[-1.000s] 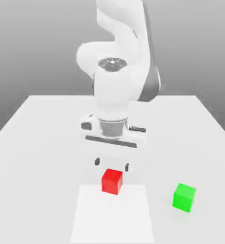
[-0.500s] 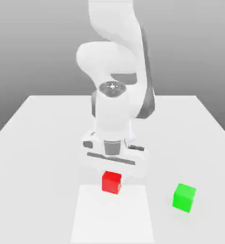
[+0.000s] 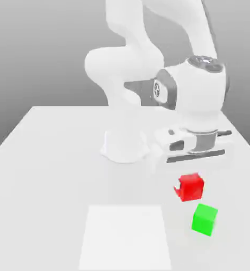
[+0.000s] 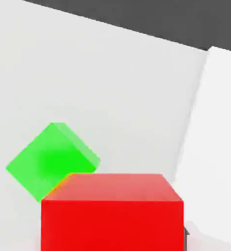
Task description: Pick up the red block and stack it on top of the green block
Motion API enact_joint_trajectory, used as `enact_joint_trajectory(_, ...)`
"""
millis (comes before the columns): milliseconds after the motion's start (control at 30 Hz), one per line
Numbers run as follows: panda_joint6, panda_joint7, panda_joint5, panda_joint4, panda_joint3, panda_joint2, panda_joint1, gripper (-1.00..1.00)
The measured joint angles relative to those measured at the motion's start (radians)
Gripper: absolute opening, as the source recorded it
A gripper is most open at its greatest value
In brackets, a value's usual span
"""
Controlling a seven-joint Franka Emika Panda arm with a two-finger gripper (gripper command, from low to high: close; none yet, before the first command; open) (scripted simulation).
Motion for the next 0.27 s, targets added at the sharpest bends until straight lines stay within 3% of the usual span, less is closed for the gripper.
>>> enact_joint_trajectory(133, 0.114, 0.04, -0.068, 0.017, -0.033, 0.133, 0.005, -1.0)
enact_joint_trajectory(167, 0.141, 0.05, -0.082, 0.019, -0.041, 0.162, 0.009, 1.0)
enact_joint_trajectory(267, 0.141, 0.051, -0.082, 0.019, -0.041, 0.162, 0.009, 1.0)
